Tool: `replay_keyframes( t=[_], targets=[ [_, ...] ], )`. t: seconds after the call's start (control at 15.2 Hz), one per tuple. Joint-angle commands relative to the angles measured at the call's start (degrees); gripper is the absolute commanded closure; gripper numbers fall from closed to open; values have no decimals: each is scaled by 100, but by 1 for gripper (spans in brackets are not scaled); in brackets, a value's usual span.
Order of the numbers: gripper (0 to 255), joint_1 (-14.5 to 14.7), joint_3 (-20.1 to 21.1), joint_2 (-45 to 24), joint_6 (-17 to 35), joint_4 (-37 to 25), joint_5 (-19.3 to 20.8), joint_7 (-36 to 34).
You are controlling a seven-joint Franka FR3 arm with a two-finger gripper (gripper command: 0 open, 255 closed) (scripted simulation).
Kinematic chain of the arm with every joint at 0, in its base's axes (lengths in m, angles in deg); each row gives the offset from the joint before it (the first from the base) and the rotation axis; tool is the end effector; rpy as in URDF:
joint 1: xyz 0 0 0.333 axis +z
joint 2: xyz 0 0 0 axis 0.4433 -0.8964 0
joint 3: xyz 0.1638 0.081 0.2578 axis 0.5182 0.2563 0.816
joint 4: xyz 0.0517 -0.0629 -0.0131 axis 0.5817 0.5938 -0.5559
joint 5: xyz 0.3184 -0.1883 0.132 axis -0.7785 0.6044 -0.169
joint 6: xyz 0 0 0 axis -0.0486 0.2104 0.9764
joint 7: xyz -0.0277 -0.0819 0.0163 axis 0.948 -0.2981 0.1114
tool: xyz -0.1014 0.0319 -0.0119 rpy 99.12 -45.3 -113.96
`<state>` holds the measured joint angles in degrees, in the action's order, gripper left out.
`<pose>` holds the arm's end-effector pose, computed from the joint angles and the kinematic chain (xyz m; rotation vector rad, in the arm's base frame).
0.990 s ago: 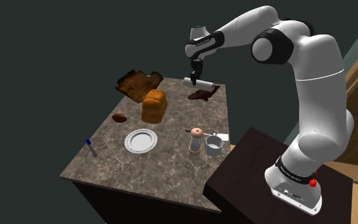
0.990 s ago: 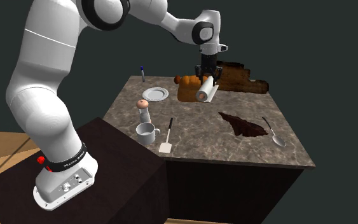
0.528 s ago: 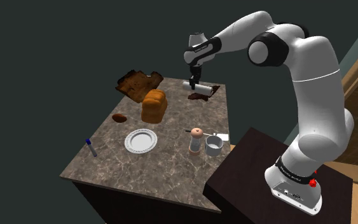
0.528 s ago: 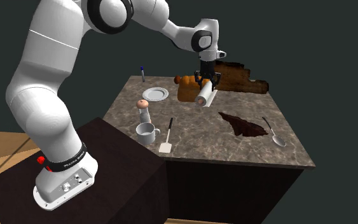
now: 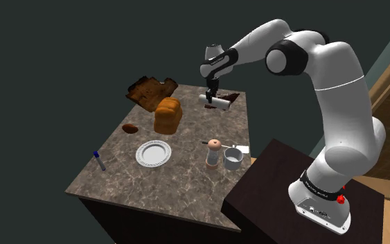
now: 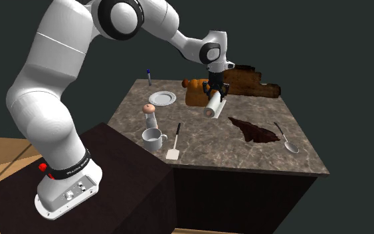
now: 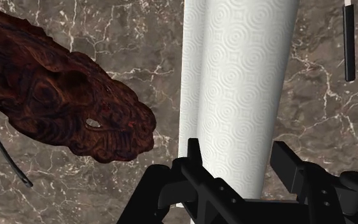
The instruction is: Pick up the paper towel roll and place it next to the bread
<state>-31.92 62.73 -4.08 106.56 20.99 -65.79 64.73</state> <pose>0.6819 -0.1841 0.2548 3.0321 0.3722 -0.0542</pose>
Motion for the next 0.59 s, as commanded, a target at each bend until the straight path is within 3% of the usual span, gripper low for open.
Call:
replay_keyframes(
  t=[0.0, 0.53],
  targets=[
    [255, -7, 12, -102, 105, 1, -14, -4],
    [255, -42, 58, -497, 490, -7, -62, -8]
  ],
)
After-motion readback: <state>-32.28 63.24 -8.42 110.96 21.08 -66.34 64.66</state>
